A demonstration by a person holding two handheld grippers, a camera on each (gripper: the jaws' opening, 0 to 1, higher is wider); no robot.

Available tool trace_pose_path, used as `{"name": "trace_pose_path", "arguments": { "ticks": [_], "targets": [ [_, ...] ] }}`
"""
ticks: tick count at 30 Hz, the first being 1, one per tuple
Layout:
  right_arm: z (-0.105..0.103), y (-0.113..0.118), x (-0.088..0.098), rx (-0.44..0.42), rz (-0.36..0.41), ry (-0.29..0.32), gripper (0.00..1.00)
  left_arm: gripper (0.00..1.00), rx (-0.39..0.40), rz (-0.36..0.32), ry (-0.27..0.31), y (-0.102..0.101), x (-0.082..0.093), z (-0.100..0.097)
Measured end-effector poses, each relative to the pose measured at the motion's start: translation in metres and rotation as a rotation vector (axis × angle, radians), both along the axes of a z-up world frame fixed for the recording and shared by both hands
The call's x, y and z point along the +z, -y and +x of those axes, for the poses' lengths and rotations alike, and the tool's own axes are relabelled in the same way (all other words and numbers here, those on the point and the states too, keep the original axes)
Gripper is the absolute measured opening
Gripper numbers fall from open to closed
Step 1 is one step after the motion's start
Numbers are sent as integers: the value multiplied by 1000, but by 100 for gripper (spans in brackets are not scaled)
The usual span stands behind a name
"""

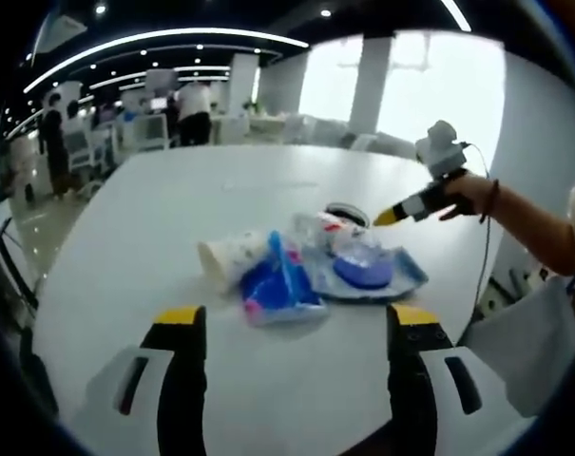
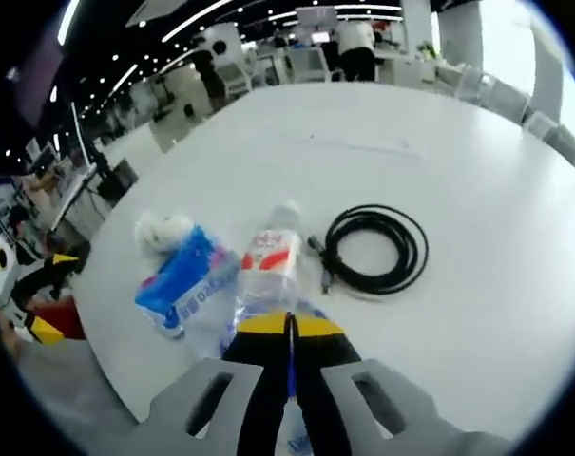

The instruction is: Arrange the tabletop items into an orderly group along one side of the table until the central work area is clear of visible clutter.

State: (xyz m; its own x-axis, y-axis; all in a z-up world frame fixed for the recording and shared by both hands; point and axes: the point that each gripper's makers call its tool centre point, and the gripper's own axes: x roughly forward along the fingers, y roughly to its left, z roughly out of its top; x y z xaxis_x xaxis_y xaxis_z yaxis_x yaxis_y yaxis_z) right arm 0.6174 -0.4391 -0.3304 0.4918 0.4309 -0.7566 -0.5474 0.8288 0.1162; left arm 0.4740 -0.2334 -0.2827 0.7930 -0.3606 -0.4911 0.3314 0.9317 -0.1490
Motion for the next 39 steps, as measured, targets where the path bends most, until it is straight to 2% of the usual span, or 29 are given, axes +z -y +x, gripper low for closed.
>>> {"name": "trace_pose_path", "arguments": {
  "ticks": [3, 9, 13, 17, 19, 22, 25, 26, 30, 34, 35, 39],
  "targets": [
    [0, -8, 0, 7, 31, -24, 13, 76, 0, 1, 2, 1, 0, 1],
    [3, -22, -2, 62, 6, -35, 30, 78, -7, 5, -4, 3, -2, 0],
    [10, -34, -5, 92, -13, -52, 33, 82, 3, 22, 16, 1, 0, 4],
    [18, -42, -7, 97, -19, -72, 36, 83, -4, 26, 6, 2, -3, 3],
    [21, -46, -10, 105, -25, -105, 40, 83, -8, 31, 3, 3, -4, 2],
    [23, -50, -15, 110, -55, -153, 41, 83, -12, 33, 2, 4, -4, 3],
    [29, -44, -24, 113, -155, -181, 43, 83, -15, 32, -7, 4, -7, 3],
    [31, -47, -25, 113, -146, -180, 42, 83, -18, 30, -14, 4, -8, 3],
    [36, -47, -31, 123, -197, -249, 42, 83, -30, 33, -31, 6, -12, 2],
    [40, -50, -35, 125, -240, -313, 42, 83, -39, 90, -51, 3, -18, -1],
    [43, -52, -36, 131, -241, -310, 42, 83, -40, 93, -51, 2, -18, -1],
    [40, -54, -44, 107, -259, -409, 38, 82, -49, 74, -58, 5, -19, -3]
  ]
}}
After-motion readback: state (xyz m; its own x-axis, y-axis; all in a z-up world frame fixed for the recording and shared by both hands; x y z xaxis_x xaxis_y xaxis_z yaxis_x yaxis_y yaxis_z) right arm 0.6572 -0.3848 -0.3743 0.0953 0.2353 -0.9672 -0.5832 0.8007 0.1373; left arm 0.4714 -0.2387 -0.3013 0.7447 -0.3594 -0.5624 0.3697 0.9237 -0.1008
